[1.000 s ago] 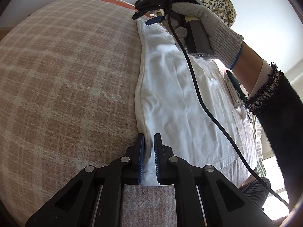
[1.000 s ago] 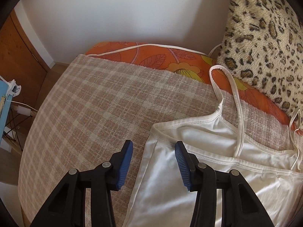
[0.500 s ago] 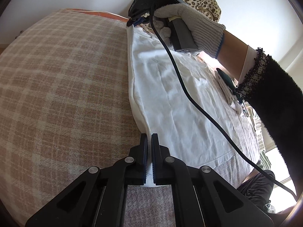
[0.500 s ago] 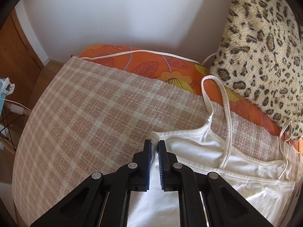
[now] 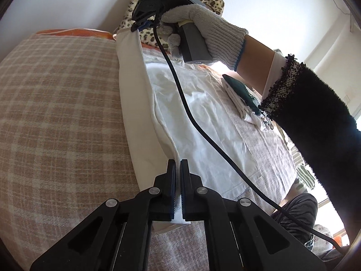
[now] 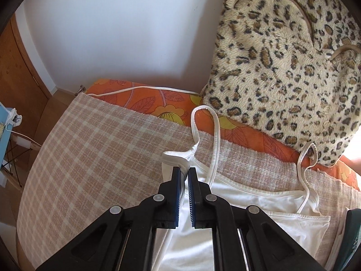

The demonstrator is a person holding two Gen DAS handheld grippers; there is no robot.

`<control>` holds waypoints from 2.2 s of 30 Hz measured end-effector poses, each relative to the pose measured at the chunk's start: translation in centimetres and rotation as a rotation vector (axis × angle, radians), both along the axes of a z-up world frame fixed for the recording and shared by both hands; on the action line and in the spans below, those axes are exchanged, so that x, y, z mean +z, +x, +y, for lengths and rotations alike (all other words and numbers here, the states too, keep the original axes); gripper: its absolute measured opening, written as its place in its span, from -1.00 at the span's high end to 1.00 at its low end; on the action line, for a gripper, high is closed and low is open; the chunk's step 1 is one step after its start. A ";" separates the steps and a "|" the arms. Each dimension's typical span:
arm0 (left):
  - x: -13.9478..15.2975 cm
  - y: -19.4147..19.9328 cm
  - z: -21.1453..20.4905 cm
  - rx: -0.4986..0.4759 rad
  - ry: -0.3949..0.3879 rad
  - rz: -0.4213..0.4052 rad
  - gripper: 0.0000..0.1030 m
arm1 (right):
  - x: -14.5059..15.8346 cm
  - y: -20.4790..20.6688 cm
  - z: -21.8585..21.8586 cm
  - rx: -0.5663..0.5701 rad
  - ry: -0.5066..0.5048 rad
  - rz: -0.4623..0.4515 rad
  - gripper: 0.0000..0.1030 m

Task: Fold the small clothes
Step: 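Grasp the camisole side edge with both tools and fold it inward over the body, then open both tools to release the folded side and lift away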

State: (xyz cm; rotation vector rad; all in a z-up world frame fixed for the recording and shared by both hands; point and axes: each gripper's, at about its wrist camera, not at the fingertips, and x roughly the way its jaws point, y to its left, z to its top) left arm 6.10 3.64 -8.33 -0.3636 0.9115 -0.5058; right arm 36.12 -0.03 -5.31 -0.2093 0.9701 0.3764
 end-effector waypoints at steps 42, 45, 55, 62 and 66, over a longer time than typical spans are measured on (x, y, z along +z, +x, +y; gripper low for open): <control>-0.6 -1.6 -9.3 -0.244 0.176 0.009 0.70 | 0.9 -3.9 -20.8 -0.230 0.144 -0.039 0.13; -0.3 -1.9 -10.6 -0.261 0.202 -0.033 0.70 | 2.5 -6.2 -24.0 -0.242 0.183 -0.065 0.11; 1.0 -2.7 -15.2 -0.349 0.232 -0.139 0.61 | 4.8 -12.4 -31.9 -0.263 0.260 -0.103 0.01; 0.4 -3.9 -20.5 -0.498 0.293 -0.186 0.16 | 5.2 -15.7 -35.6 -0.288 0.289 -0.129 0.01; -0.8 -3.9 -23.4 -0.545 0.395 -0.225 0.16 | 5.1 -16.3 -37.8 -0.327 0.320 -0.132 0.01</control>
